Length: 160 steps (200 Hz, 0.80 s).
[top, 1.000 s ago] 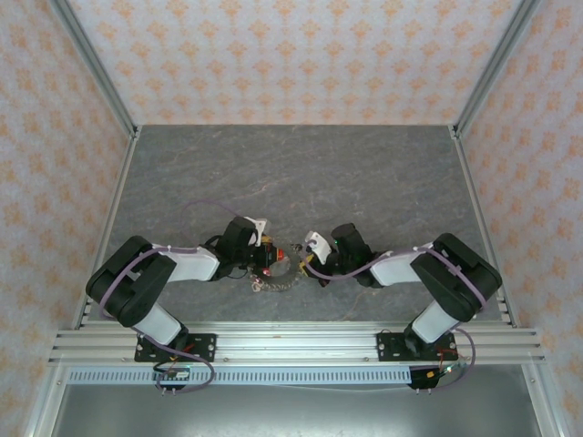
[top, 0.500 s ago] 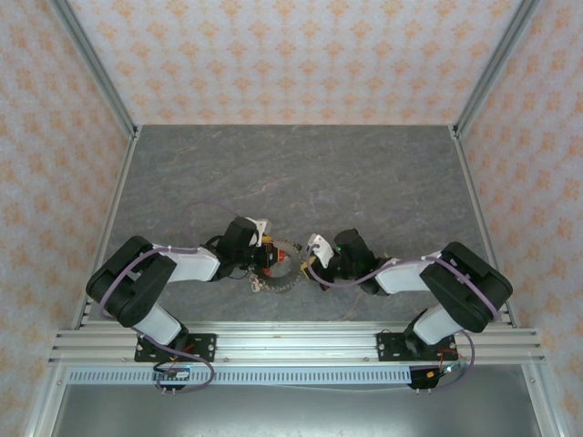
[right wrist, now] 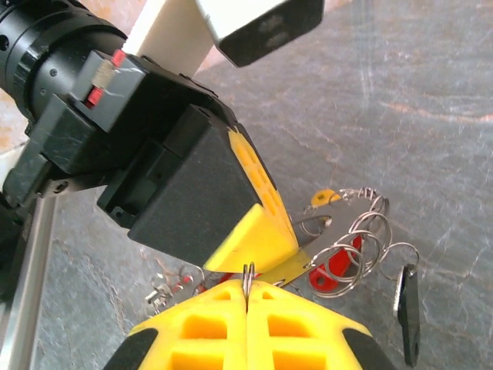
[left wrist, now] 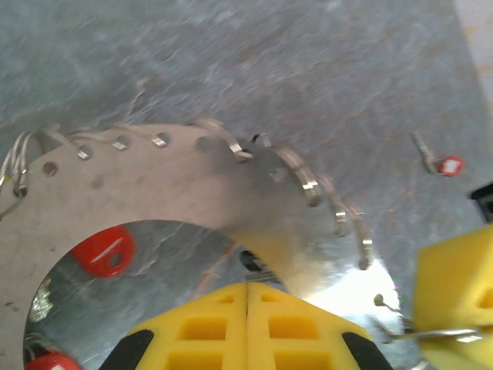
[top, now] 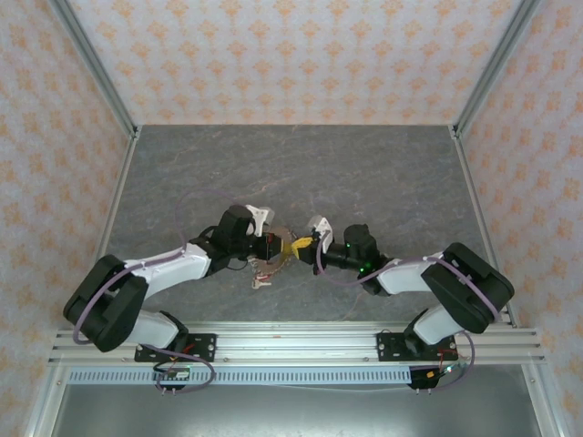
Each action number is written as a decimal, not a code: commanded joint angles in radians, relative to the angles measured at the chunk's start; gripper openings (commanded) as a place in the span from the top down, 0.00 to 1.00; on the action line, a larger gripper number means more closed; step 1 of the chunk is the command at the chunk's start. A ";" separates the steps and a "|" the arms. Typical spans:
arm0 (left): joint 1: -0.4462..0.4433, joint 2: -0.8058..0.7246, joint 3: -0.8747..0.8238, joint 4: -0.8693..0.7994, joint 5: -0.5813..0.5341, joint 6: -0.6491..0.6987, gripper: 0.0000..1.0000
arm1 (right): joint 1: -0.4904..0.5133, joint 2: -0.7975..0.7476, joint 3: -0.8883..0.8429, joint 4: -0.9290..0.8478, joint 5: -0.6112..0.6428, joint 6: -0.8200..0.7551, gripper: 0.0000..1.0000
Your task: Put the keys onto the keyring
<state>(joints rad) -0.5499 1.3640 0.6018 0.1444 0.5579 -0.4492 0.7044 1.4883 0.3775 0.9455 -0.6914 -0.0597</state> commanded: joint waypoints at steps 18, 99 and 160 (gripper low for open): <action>0.018 -0.149 0.027 -0.065 0.042 0.049 1.00 | -0.041 -0.076 -0.009 0.237 -0.099 0.097 1.00; 0.076 -0.380 0.028 -0.050 0.193 0.273 0.92 | -0.056 -0.181 0.041 0.063 -0.210 -0.066 1.00; 0.064 -0.450 0.013 -0.148 0.270 0.630 0.90 | -0.081 -0.249 0.119 -0.194 -0.323 -0.199 1.00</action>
<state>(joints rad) -0.4778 0.9119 0.6083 0.0521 0.7895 0.0128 0.6312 1.2758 0.4274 0.8379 -0.9333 -0.1635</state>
